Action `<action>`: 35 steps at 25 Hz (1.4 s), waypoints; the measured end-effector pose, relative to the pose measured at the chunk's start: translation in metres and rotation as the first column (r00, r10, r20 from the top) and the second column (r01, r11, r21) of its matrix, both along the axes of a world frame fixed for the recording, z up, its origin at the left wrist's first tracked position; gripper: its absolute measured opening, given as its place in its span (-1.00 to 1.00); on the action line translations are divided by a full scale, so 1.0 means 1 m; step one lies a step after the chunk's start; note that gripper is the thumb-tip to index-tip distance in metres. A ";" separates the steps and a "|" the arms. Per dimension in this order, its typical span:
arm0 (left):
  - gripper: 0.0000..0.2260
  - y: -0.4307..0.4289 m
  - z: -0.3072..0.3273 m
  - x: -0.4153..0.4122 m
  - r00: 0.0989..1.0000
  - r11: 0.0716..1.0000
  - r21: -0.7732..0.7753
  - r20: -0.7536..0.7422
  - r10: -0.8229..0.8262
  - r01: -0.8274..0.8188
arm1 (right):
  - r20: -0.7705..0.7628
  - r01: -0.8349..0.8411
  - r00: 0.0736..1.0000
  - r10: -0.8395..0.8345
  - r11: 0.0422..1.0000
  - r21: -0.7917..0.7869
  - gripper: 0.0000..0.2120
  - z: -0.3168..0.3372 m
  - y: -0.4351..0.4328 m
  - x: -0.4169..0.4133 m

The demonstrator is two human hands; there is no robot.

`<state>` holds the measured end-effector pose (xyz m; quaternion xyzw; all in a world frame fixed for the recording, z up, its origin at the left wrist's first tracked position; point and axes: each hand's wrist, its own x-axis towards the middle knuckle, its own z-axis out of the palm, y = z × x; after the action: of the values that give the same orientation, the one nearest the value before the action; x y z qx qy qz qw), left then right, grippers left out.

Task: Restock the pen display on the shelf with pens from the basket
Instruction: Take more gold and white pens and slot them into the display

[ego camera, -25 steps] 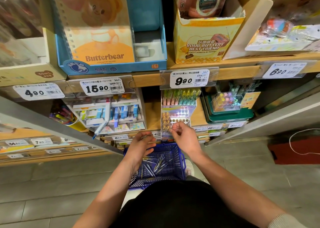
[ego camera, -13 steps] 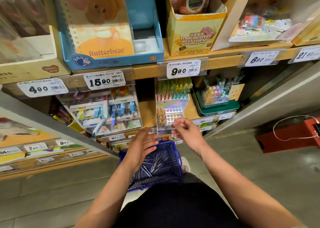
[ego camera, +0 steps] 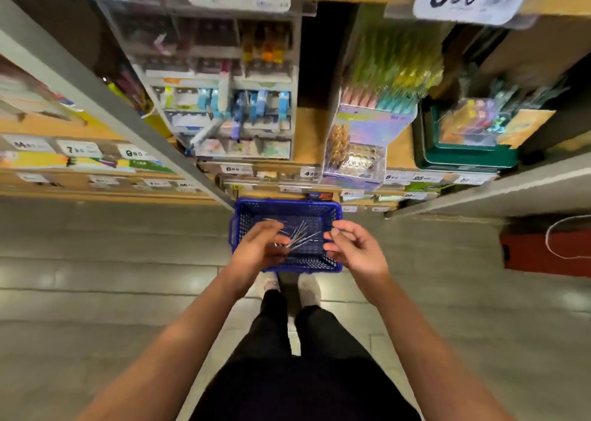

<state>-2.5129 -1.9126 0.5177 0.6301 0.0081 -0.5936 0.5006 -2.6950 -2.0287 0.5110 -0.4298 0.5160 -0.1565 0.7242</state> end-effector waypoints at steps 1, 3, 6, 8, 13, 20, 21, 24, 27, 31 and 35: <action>-0.86 0.007 -0.010 -0.002 1.000 0.999 0.027 0.012 0.024 -0.024 | -0.014 -0.033 0.999 0.033 0.999 0.016 -0.81 -0.019 0.000 -0.007; -0.86 0.024 -0.034 -0.002 0.994 0.992 0.082 0.059 0.094 -0.099 | -0.057 -0.111 0.992 0.114 0.992 0.060 -0.84 -0.060 -0.004 -0.015; -0.87 0.035 -0.079 0.006 0.975 0.969 0.129 0.089 0.202 -0.212 | -0.138 -0.228 0.961 0.241 0.968 0.101 -0.89 -0.124 -0.008 -0.020; -0.89 0.036 -0.110 0.009 0.969 0.957 0.158 0.090 0.230 -0.242 | -0.196 -0.278 0.936 0.294 0.955 0.101 -0.90 -0.161 -0.007 -0.024; -0.90 0.035 -0.219 0.011 0.964 0.949 0.174 0.028 0.263 -0.263 | -0.341 -0.374 0.854 0.392 0.919 0.120 -0.90 -0.266 -0.012 -0.027; -0.82 0.059 -0.381 0.014 0.955 0.939 0.180 -0.001 0.298 -0.293 | -0.463 -0.563 0.719 0.518 0.825 0.049 -0.83 -0.442 0.006 0.016; -0.77 0.066 -0.405 0.016 0.948 0.931 0.192 -0.008 0.318 -0.311 | -0.503 -0.629 0.662 0.555 0.777 0.030 -0.83 -0.473 0.008 0.023; -0.71 0.083 -0.465 0.019 0.921 0.906 0.198 -0.038 0.387 -0.373 | -0.651 -0.808 0.426 0.628 0.588 0.038 -0.80 -0.559 0.005 0.049; -0.80 0.085 -0.517 0.029 0.914 0.899 0.200 -0.035 0.404 -0.390 | -0.726 -0.892 0.264 0.635 0.447 0.067 -0.83 -0.642 -0.011 0.087; -0.81 0.062 -0.579 0.051 0.925 0.905 0.203 0.015 0.380 -0.375 | -0.850 -0.975 0.114 0.514 0.224 0.005 -0.74 -0.725 -0.044 0.142; -0.81 0.028 -0.627 0.078 0.953 0.929 0.214 0.068 0.295 -0.303 | -0.892 -0.987 0.146 0.429 0.122 -0.103 -0.75 -0.785 -0.064 0.166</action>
<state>-2.4351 -1.8842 -0.1088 0.6836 0.1615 -0.4949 0.5115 -2.5286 -2.0926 -0.2736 -0.8941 0.3096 0.2500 0.2054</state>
